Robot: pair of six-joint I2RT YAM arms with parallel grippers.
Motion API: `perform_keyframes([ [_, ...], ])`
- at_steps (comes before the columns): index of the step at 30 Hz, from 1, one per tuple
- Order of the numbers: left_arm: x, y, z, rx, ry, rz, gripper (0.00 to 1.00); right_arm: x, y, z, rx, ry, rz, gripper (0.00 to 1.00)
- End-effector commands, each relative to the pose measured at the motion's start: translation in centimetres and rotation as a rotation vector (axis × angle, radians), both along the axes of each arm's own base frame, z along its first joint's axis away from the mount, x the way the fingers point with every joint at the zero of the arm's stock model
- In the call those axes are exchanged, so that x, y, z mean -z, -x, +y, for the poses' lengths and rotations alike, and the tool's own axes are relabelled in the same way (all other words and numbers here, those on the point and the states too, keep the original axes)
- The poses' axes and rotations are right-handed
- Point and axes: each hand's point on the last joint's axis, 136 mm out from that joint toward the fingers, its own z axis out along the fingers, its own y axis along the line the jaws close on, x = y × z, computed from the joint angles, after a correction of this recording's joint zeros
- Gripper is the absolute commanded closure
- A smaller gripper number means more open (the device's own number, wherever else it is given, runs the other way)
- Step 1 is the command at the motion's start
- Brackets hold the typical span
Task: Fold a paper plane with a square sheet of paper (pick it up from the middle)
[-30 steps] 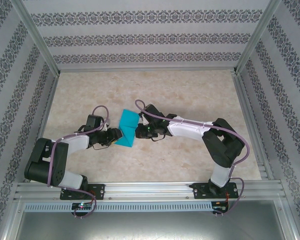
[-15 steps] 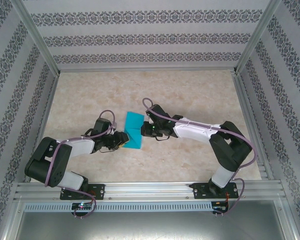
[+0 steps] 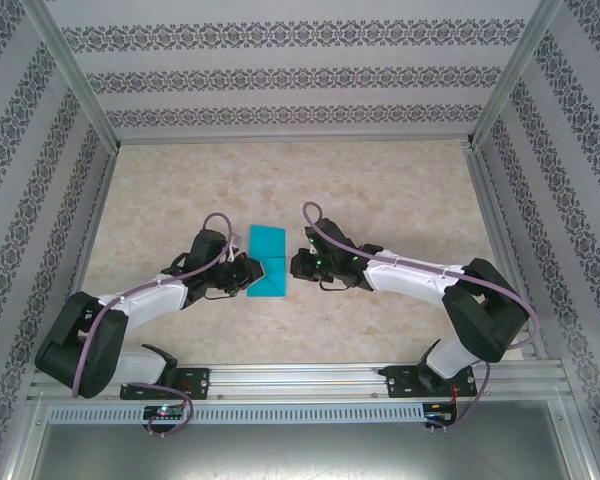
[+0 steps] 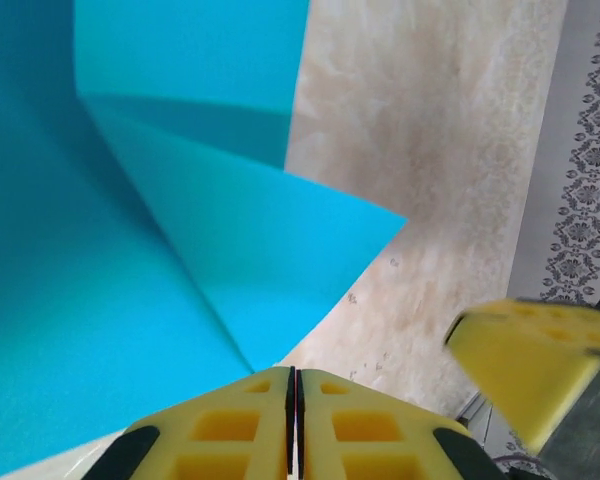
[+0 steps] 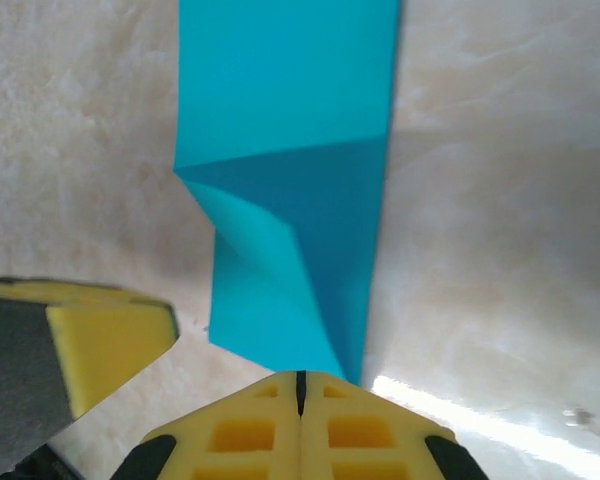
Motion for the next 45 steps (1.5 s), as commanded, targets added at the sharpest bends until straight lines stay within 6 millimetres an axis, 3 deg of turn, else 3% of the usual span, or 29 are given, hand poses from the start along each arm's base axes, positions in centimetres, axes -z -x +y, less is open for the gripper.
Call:
perform_keyframes([
  [1, 1.1, -0.2, -0.4, 0.065, -0.052, -0.009, 0.91, 0.7, 0.7, 2.4, -0.034, -0.033, 0.024, 0.99],
  [9, 2.3, -2.1, -1.2, 0.099, -0.071, -0.023, 0.95, 3.7, 0.8, 5.1, -0.06, -0.038, 0.102, 1.0],
  [21, 4.2, -2.7, -0.8, 0.123, -0.103, -0.003, 0.95, 6.2, 0.7, 5.3, -0.028, -0.051, 0.172, 1.0],
  [27, 3.5, -2.9, -1.2, 0.136, -0.07, -0.027, 0.95, 7.3, 0.7, 4.8, -0.001, -0.06, 0.199, 1.0],
  [32, 2.2, -2.9, -0.8, 0.126, -0.071, -0.067, 0.94, 7.3, 0.5, 4.6, 0.023, -0.091, 0.209, 1.0],
  [38, 2.0, -3.6, 1.5, 0.042, -0.122, -0.084, 0.94, 7.3, 0.6, 4.3, 0.039, -0.111, 0.218, 1.0],
  [45, 3.3, -3.7, 0.8, 0.086, -0.108, -0.035, 0.95, 6.7, 0.5, 4.7, 0.032, -0.131, 0.216, 1.0],
])
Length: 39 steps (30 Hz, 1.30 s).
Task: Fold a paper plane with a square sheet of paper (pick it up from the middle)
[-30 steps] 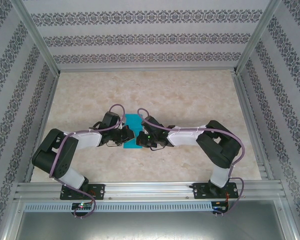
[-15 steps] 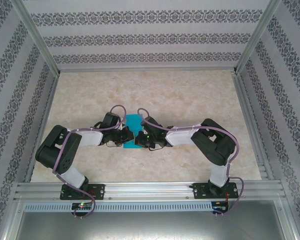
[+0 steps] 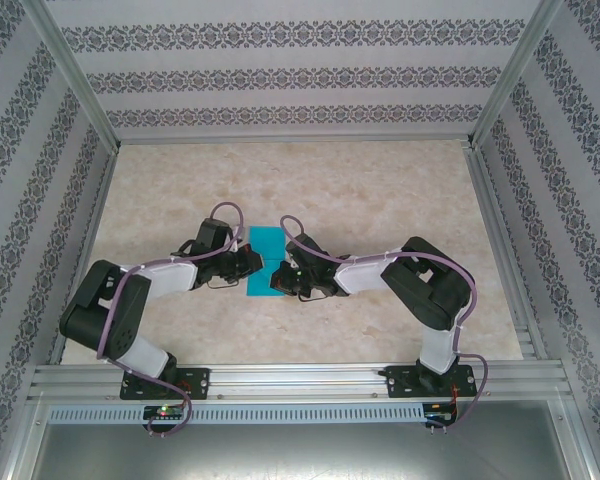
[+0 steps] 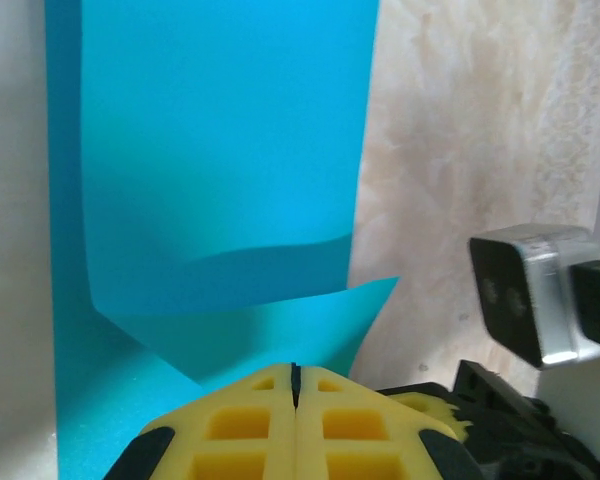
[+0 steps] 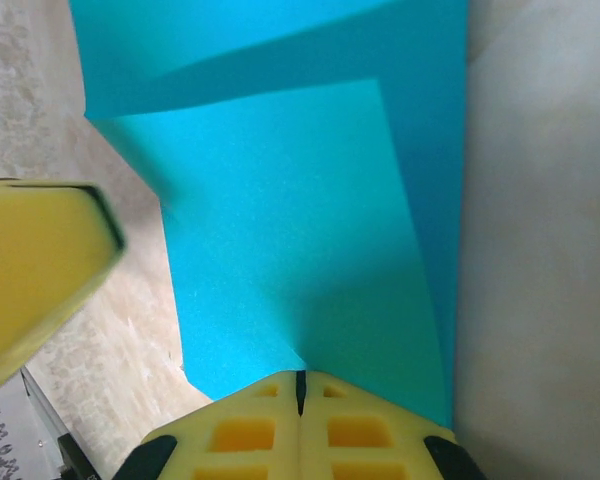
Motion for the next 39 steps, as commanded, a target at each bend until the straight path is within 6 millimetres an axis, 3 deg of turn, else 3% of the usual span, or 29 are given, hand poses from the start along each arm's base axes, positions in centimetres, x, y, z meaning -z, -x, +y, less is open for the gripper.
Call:
perform_keyframes([
  [1, 0.5, -0.2, -0.3, 0.035, -0.004, 0.005, 0.95, -0.3, -0.2, -0.1, 0.005, -0.018, 0.005, 1.0],
  [8, 1.8, -0.3, 0.1, 0.039, -0.05, 0.037, 0.96, -2.6, -0.7, 0.5, -0.01, -0.057, -0.039, 1.0],
  [12, 2.2, -0.1, 0.3, 0.04, -0.067, 0.049, 0.96, -3.9, -0.8, -0.3, -0.002, -0.026, -0.082, 1.0],
  [17, 2.7, 0.1, 0.4, 0.041, -0.075, 0.07, 0.96, -2.7, -0.3, -1.7, 0.025, 0.027, -0.055, 1.0],
  [29, 2.6, 0.0, 0.3, 0.046, -0.07, 0.068, 0.96, 0.9, 1.2, -2.7, 0.048, 0.078, 0.043, 1.0],
  [39, 0.4, 0.3, -1.6, 0.096, 0.076, 0.02, 0.91, 2.8, 1.8, -3.4, 0.071, 0.116, 0.102, 1.0],
])
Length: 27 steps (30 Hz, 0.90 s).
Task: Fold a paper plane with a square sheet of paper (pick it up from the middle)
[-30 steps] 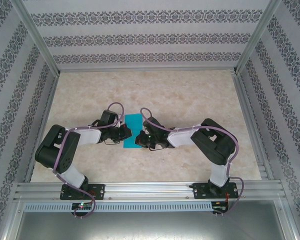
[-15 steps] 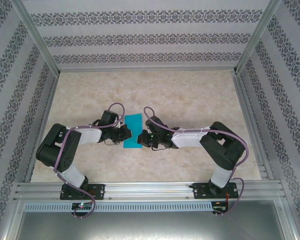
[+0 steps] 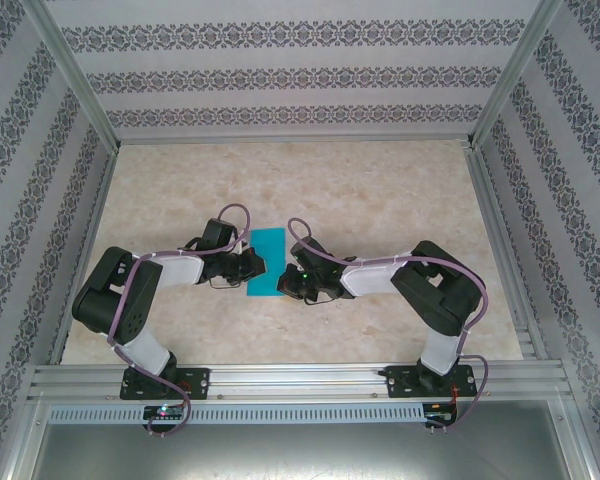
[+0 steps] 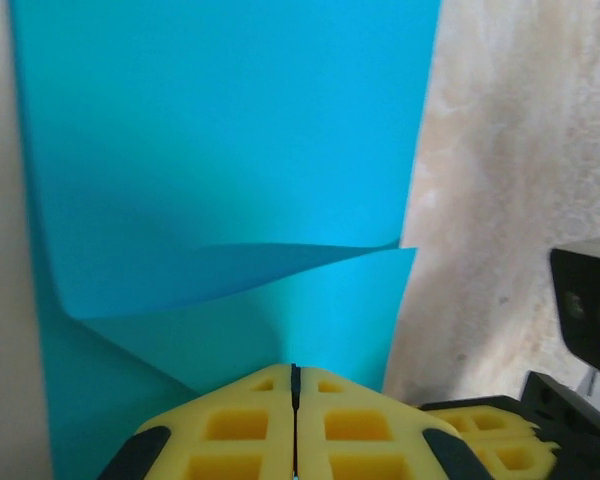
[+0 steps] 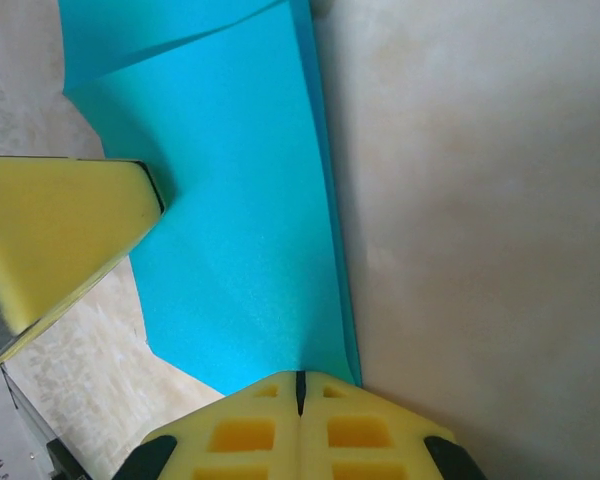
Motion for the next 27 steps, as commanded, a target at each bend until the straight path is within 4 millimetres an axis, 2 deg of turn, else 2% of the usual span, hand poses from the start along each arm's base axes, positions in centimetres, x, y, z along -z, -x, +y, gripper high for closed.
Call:
perform_keyframes([
  [1, -1.0, 0.1, -0.9, 0.031, 0.081, -0.026, 0.9, 2.7, 0.8, -1.5, 0.028, 0.069, 0.066, 1.0],
  [7, 0.5, 0.4, -0.8, 0.037, 0.065, 0.018, 0.91, 3.0, 1.1, -1.8, 0.032, 0.078, 0.079, 1.0],
  [12, 2.6, 1.1, 0.5, 0.028, -0.047, 0.093, 0.94, 2.6, 1.2, -1.9, 0.019, 0.08, 0.074, 1.0],
  [15, 3.4, 1.7, 0.8, 0.036, -0.077, 0.129, 0.96, 0.7, 0.3, -1.1, -0.001, 0.036, 0.028, 1.0],
  [18, 3.7, 2.0, 1.0, 0.04, -0.085, 0.142, 0.98, -2.0, -0.9, 0.3, -0.037, -0.022, -0.046, 1.0],
  [20, 3.7, 2.0, 1.1, 0.041, -0.09, 0.141, 0.98, -2.8, -1.3, 0.8, -0.052, -0.026, -0.069, 1.0],
  [27, 3.3, 1.8, 0.9, 0.053, -0.085, 0.133, 0.99, 0.5, -1.1, 0.1, -0.033, 0.025, 0.004, 1.0],
])
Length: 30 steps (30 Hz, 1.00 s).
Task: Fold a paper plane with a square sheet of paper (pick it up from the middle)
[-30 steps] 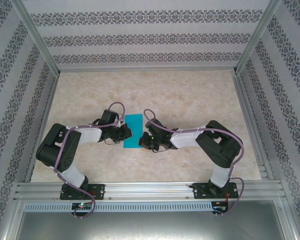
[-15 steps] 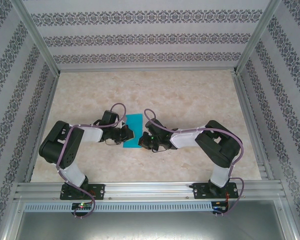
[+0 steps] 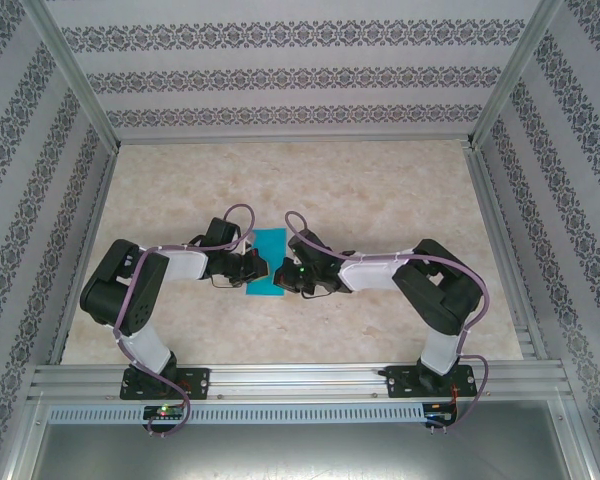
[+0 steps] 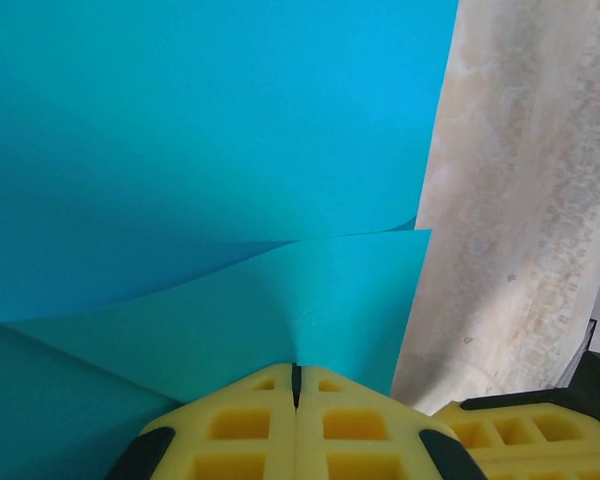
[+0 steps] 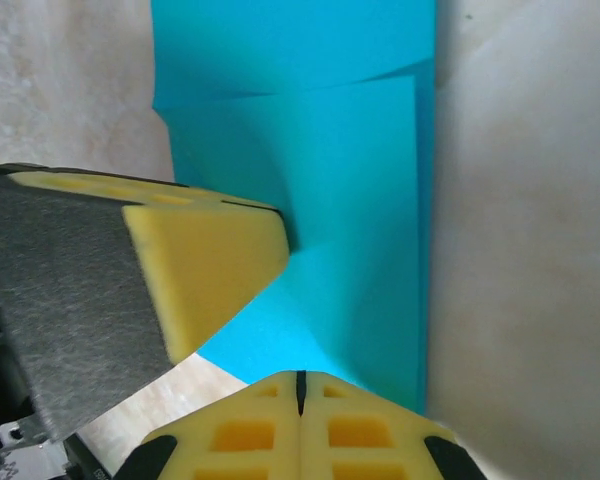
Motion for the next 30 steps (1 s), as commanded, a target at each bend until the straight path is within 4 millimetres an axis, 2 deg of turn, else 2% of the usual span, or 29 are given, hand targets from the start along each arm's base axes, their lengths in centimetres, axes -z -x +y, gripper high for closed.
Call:
perform_keyframes([
  [1, 2.3, 1.2, 1.4, -0.003, -0.091, 0.073, 0.99, 2.3, 0.3, -0.9, 0.009, 0.046, 0.051, 1.0],
  [8, 1.6, 0.3, 1.6, -0.004, -0.097, 0.044, 0.96, 5.2, 2.1, -3.2, 0.025, 0.137, 0.14, 1.0],
  [13, 1.6, -1.2, 3.6, -0.067, -0.108, 0.034, 0.91, 6.6, 3.5, -5.2, 0.031, 0.214, 0.19, 1.0],
  [23, 2.2, -4.4, 8.3, -0.203, -0.143, 0.039, 0.88, 6.8, 4.1, -5.9, 0.016, 0.247, 0.209, 1.0],
  [26, 1.4, -5.8, 9.0, -0.228, -0.145, 0.011, 0.87, 6.8, 4.2, -5.8, 0.015, 0.244, 0.213, 1.0],
  [30, -0.6, -7.6, 8.8, -0.218, -0.136, -0.042, 0.86, 6.2, 3.9, -5.2, 0.004, 0.225, 0.199, 1.0],
])
